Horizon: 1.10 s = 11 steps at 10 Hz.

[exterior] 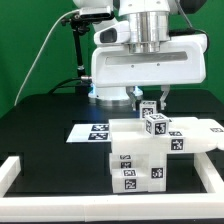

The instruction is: Assemble chair

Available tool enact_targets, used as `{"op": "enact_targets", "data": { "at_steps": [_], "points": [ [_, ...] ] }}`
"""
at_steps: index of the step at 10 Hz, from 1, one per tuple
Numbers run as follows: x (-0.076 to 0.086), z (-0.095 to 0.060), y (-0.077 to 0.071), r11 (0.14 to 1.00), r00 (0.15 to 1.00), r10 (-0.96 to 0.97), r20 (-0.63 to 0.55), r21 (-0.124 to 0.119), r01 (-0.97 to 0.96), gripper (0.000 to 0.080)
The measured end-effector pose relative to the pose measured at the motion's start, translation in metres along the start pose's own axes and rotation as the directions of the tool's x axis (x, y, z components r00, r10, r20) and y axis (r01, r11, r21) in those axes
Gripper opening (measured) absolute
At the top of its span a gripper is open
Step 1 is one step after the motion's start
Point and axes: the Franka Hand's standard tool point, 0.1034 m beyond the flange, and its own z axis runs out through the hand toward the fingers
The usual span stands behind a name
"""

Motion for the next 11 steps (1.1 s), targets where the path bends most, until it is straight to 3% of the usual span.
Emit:
{"op": "enact_targets", "data": {
  "at_steps": [3,8,11],
  "points": [
    [0.002,0.0,0.003,0.966,0.966,0.259,0.006,0.016,-0.259,0.0284],
    [0.005,0.0,0.012,0.829,0.83,0.557,0.029,0.036,-0.558,0.0284],
    [0.004,0.001,0.011,0.854,0.855,0.518,0.028,0.036,-0.518,0.0606]
  ]
}}
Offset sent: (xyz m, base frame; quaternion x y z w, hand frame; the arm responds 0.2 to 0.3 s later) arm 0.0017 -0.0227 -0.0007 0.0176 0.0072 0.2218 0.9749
